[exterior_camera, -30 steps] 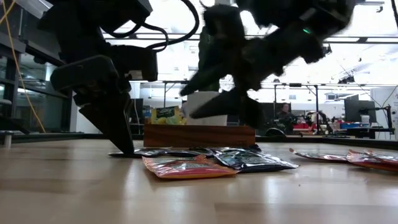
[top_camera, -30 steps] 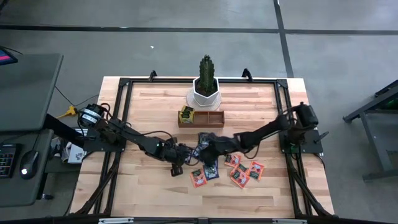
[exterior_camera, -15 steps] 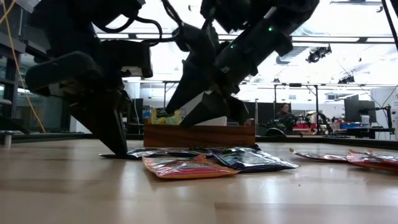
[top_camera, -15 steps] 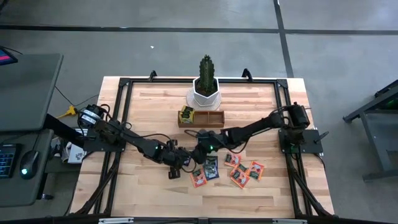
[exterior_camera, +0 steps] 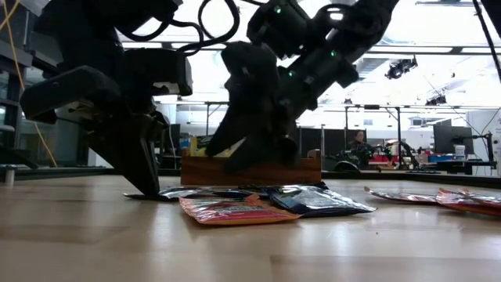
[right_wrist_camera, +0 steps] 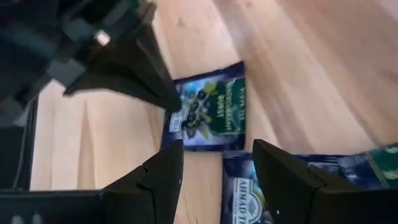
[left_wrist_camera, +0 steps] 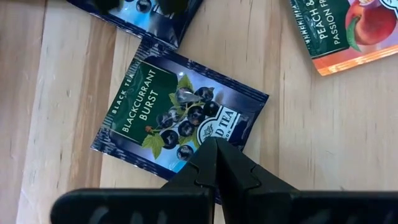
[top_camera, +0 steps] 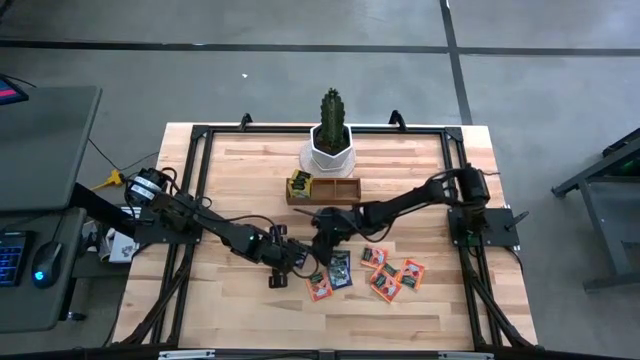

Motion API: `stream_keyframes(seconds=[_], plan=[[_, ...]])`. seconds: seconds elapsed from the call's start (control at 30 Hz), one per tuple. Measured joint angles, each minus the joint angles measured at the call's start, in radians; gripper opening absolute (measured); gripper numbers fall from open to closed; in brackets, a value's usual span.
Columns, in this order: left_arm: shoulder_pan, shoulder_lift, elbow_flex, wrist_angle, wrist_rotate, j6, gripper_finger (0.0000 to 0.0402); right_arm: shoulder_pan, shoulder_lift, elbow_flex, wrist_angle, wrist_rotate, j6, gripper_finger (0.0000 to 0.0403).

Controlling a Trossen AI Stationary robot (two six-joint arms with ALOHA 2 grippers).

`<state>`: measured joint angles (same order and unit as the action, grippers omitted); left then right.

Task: Pick & Place Tea
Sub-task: Put the purple tea bag into the middle section of the wooden organizer

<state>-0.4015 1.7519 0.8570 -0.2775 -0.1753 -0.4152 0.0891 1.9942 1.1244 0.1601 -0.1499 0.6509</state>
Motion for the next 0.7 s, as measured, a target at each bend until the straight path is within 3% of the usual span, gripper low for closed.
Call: stream_keyframes(seconds=[0.7], plan=[[0.000, 0.000, -0.002, 0.012, -0.006, 0.019, 0.0000, 0.012, 0.077, 0.002, 0.044, 0.055, -0.138, 0.0189]])
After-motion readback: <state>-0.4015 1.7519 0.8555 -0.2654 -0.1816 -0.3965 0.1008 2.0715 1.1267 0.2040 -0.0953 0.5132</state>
